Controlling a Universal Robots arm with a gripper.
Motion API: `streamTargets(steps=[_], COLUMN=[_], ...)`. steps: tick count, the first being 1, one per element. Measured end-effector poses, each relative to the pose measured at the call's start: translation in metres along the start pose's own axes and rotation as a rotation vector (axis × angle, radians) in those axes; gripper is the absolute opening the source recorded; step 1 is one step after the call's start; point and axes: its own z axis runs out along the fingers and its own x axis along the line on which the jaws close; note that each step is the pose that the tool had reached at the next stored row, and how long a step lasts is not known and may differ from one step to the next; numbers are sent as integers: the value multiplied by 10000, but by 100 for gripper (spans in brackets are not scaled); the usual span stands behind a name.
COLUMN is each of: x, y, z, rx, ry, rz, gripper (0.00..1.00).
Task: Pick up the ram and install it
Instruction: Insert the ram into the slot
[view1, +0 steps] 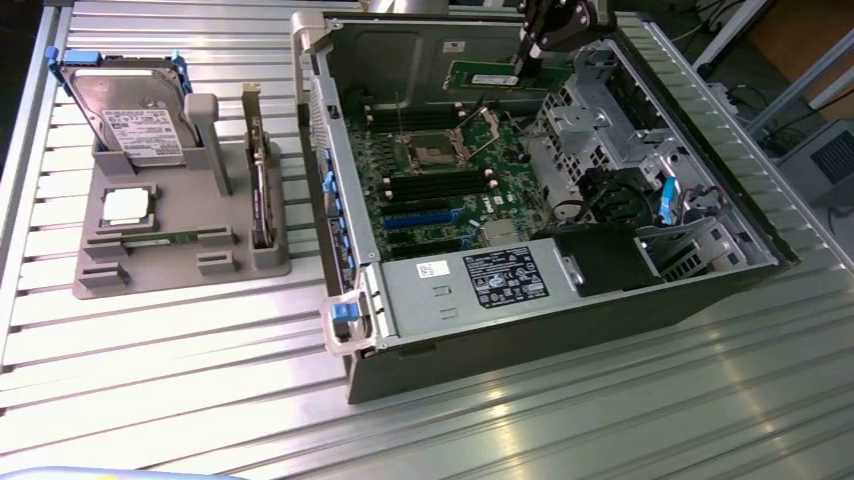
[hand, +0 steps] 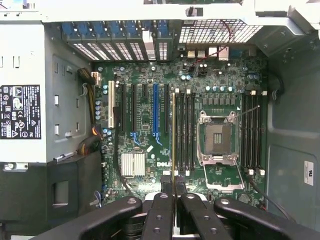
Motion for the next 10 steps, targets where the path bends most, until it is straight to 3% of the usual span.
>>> streamTargets(steps=[10], x=[-1], y=[-1], z=[24], rx=[-1], ry=[1], rz=[0], gripper=[12])
